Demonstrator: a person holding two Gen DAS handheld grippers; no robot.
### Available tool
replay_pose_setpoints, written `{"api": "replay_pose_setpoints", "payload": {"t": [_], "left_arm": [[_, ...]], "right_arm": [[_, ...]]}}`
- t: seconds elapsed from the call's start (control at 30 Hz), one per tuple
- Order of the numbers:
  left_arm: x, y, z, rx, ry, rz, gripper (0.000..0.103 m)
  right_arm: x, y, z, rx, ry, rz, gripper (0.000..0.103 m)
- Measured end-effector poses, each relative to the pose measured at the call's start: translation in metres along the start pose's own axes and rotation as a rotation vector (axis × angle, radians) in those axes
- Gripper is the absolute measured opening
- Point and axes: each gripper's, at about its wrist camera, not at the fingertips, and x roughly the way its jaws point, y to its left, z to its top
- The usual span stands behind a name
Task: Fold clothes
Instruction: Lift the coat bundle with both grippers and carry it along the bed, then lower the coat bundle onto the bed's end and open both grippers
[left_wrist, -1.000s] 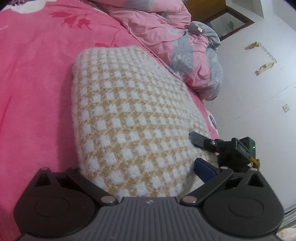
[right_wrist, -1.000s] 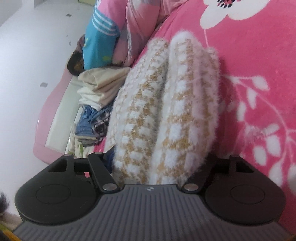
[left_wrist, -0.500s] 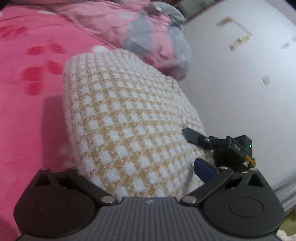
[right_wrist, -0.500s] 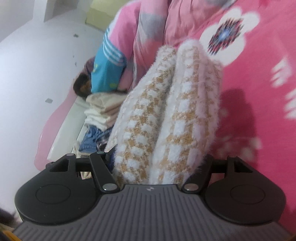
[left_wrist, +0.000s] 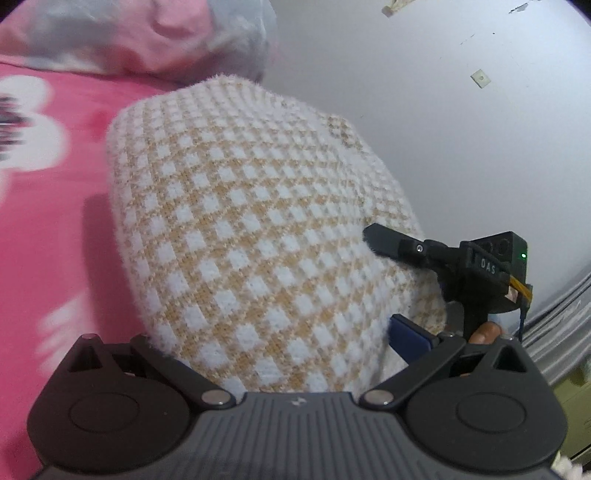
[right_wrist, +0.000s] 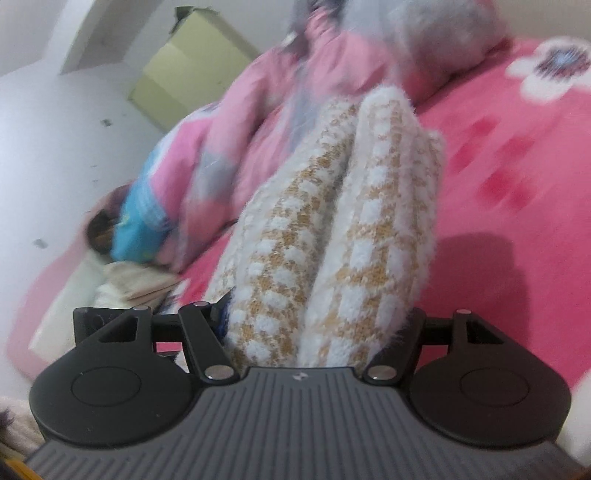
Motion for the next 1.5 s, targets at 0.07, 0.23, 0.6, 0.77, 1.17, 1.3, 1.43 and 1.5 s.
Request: {"api": "replay_pose_setpoints", "payload": {"t": [0.07, 0.23, 0.6, 0.77, 1.17, 1.3, 1.43, 1.5], "left_arm": [[0.043, -0.004, 0.017, 0.009, 0.016, -0.02, 0.103], [0.142, -0.03, 0.047, 0.058, 0.031, -0.07, 0.103], [0.304, -0.08, 0.032, 0.156, 0.056, -0.07, 0.103], [0.304, -0.077, 0.027, 0.204, 0.043, -0.081, 0.102], [0.224, -0.02, 0.099, 0.051, -0.045, 0.011, 0.103], [0.274, 0.008, 0.133, -0.112, 0.003, 0.077, 0.102], [0.295, 0.029, 0.15, -0.182, -0.015, 0.043, 0.102], [0.304, 0.027, 0.158, -0.16, -0.006, 0.039, 0.102]], "right_arm": [[-0.011, -0.027, 0.025, -0.037, -0.003, -0.046, 0.065], [-0.04, -0.096, 0.082, -0.145, 0.001, -0.141, 0.065], [-0.087, -0.225, 0.146, -0.182, 0.064, -0.456, 0.086], [-0.095, -0.26, 0.115, -0.126, -0.144, -0.542, 0.102], [-0.207, -0.189, 0.009, 0.189, -0.605, -0.563, 0.1], [-0.185, -0.191, -0.055, 0.464, -0.629, -0.442, 0.101], [-0.152, -0.221, -0.092, 0.706, -0.609, -0.301, 0.101], [-0.136, -0.232, -0.096, 0.759, -0.601, -0.243, 0.1]]}}
